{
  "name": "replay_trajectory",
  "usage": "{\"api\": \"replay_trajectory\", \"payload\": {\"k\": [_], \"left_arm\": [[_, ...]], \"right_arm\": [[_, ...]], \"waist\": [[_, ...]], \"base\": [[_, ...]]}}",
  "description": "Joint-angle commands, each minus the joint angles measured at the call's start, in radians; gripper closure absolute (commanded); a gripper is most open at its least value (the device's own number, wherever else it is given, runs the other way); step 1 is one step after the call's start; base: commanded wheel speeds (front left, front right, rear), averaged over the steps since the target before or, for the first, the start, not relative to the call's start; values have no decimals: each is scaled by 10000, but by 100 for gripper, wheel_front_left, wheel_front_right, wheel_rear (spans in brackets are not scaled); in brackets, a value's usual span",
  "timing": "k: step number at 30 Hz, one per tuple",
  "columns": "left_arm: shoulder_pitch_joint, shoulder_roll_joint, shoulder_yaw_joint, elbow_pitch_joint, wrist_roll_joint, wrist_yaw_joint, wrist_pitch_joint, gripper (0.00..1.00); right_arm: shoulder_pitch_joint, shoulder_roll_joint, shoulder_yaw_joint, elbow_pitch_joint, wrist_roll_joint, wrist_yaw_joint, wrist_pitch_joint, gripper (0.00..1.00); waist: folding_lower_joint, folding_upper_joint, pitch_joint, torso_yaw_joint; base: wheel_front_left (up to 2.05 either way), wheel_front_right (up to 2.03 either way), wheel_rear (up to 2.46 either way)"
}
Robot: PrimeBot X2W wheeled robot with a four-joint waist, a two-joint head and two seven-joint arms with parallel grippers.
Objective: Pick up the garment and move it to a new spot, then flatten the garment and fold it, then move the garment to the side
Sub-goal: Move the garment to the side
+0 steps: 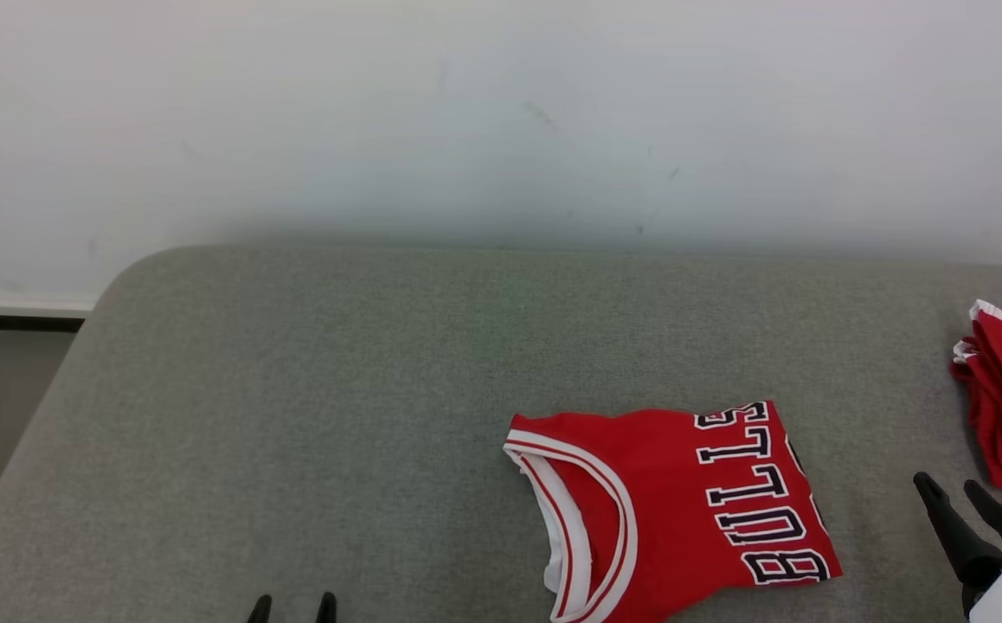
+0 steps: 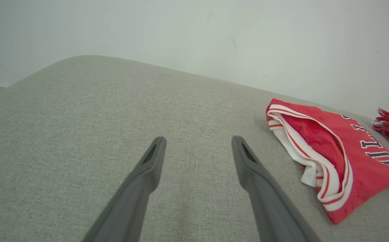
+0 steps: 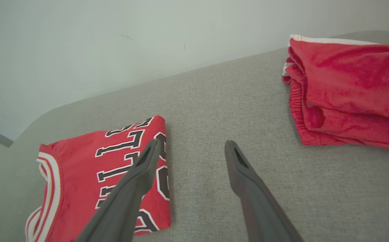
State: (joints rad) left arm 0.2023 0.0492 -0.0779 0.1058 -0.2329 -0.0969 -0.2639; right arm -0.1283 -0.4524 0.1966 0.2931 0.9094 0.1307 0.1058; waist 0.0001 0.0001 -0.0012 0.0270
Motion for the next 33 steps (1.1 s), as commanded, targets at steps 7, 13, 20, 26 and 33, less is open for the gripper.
{"api": "replay_trajectory", "payload": {"k": [7,13,20,26,33], "left_arm": [[-476,35,-129,165,253,-90,1,0],[-810,37,-236,288,446,-13,1,0],[-1021,35,-285,442,484,73,1,0],[-1103,37,-361,461,369,100,1,0],[-1115,37,-476,435,242,141,1,0]], "right_arm": [[-1104,-544,563,610,1875,-2,2534,0],[-1685,-751,961,1268,2196,-2,3308,0],[-2001,-618,1424,1672,2663,-2,3734,0],[-2338,-182,1929,1721,2922,-2,3648,0],[-2637,-251,2307,1436,3259,-2,3502,100]], "waist": [[-1,-1,715,811],[-1,-1,1209,1438],[-1,-1,1431,1911],[-1,-1,1475,2025],[-1,-1,1436,1907]], "base": [[0,0,0],[0,0,0],[0,0,0],[0,0,0],[0,0,0]]}}
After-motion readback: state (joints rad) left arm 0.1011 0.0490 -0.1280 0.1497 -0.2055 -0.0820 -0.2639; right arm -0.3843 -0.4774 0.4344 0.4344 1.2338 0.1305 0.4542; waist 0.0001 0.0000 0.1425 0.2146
